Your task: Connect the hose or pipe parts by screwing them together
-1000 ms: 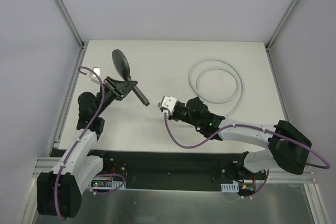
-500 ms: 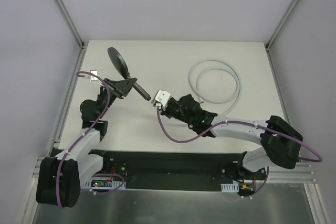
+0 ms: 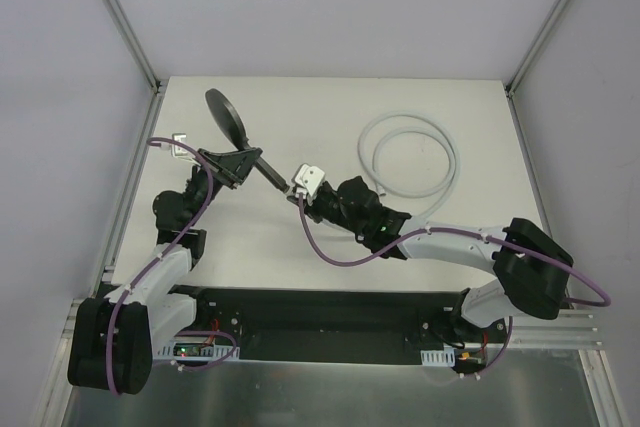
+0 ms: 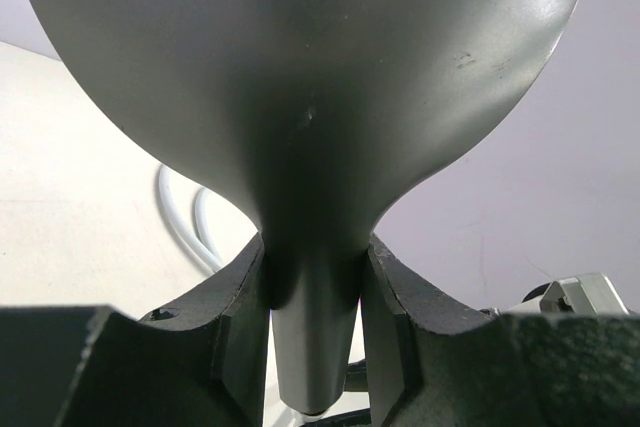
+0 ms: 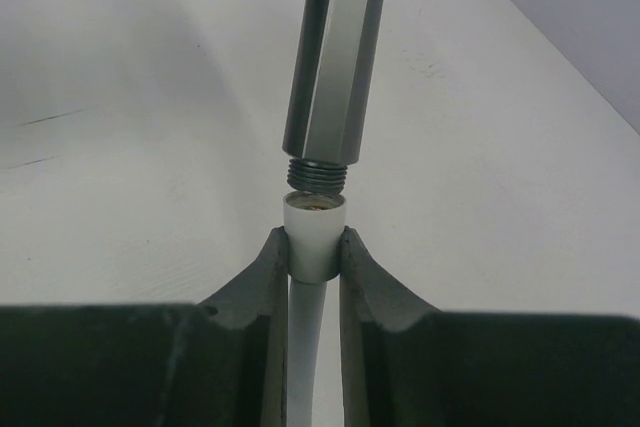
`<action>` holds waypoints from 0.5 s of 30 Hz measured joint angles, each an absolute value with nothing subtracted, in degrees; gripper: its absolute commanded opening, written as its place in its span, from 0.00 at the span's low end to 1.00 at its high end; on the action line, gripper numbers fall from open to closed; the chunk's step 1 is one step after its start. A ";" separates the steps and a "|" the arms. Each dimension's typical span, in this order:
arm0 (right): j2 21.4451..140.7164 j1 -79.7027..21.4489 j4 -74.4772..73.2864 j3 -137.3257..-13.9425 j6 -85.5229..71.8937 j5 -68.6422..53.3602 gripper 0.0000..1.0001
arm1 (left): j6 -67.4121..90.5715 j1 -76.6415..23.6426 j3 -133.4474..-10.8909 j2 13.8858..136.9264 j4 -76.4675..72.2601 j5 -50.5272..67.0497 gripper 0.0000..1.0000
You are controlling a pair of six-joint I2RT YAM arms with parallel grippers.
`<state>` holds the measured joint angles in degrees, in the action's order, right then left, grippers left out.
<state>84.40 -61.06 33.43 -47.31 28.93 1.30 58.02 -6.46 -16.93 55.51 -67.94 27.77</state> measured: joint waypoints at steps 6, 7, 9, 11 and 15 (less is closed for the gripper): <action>84.40 -61.06 34.41 -47.31 27.05 1.32 0.01 | 56.62 -6.83 -16.93 55.51 -66.96 26.87 0.00; 84.40 -61.06 34.52 -47.31 26.76 1.30 0.01 | 56.38 -6.83 -16.93 55.51 -66.96 26.68 0.00; 84.40 -61.06 34.94 -47.31 26.09 1.30 0.01 | 56.16 -6.83 -16.93 55.51 -66.98 26.39 0.00; 84.47 -61.06 35.16 -47.31 25.63 1.30 0.01 | 56.05 -6.83 -16.93 55.51 -66.98 26.26 0.00; 85.08 -61.06 35.59 -47.31 24.69 1.32 0.01 | 55.96 -7.20 -16.93 55.48 -66.94 26.24 0.00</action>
